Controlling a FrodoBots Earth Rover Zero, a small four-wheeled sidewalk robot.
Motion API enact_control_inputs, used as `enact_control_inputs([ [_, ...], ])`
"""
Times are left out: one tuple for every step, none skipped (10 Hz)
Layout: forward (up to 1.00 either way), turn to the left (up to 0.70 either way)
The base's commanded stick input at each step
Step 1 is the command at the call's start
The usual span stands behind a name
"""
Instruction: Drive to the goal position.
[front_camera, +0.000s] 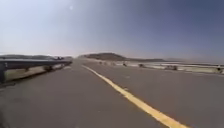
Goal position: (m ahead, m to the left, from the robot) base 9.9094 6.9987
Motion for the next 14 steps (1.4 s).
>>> enact_control_inputs([
  [1.00, 0.00],
  [1.00, 0.00],
  [1.00, 0.00],
  [1.00, 0.00],
  [1.00, 0.27],
  [1.00, 0.27],
  [1.00, 0.27],
  [1.00, 0.27],
  [1.00, 0.27],
  [1.00, 0.27],
  [1.00, 0.27],
  [1.00, 0.27],
  [1.00, 0.27],
  [1.00, 0.27],
])
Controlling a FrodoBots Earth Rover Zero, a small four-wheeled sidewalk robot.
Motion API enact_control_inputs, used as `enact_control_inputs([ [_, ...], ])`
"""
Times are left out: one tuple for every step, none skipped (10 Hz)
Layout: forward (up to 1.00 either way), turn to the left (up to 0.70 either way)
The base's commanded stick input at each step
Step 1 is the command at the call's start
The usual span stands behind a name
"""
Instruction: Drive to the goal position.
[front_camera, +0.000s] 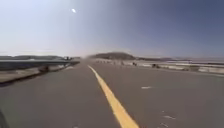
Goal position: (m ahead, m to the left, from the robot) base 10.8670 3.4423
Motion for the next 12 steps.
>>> enact_control_inputs([
  [1.00, 0.27],
  [1.00, 0.21],
  [1.00, 0.14],
  [1.00, 0.08],
  [1.00, 0.01],
  [1.00, 0.00],
  [1.00, 0.00],
  [1.00, 0.00],
  [1.00, 0.00],
  [1.00, 0.00],
  [1.00, 0.00],
  [1.00, 0.00],
])
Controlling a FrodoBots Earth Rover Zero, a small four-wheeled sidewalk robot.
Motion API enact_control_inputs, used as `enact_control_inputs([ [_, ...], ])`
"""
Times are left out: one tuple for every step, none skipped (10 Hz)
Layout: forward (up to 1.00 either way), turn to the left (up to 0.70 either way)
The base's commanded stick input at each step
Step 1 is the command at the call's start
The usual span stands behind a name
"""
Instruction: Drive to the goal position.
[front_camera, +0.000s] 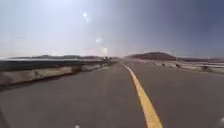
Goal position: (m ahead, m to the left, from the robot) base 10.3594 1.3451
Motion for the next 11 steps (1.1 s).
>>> enact_control_inputs([
  [1.00, 0.00],
  [1.00, 0.00],
  [1.00, 0.00],
  [1.00, 0.00],
  [1.00, 0.00],
  [1.00, 0.00],
  [1.00, -0.13],
  [1.00, -0.26],
  [1.00, -0.27],
  [1.00, -0.27],
  [1.00, -0.27],
])
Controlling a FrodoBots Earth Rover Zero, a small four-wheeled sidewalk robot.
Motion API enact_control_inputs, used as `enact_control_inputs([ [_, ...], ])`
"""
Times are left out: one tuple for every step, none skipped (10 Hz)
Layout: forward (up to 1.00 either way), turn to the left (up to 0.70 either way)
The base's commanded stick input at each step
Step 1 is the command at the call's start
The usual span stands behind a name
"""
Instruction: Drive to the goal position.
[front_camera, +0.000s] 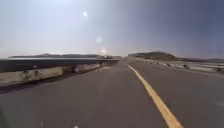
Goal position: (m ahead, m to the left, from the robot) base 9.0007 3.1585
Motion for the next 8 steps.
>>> enact_control_inputs([
  [1.00, -0.27],
  [1.00, 0.00],
  [1.00, 0.00],
  [1.00, 0.00],
  [1.00, 0.00],
  [1.00, 0.00],
  [1.00, 0.00],
  [1.00, 0.00],
])
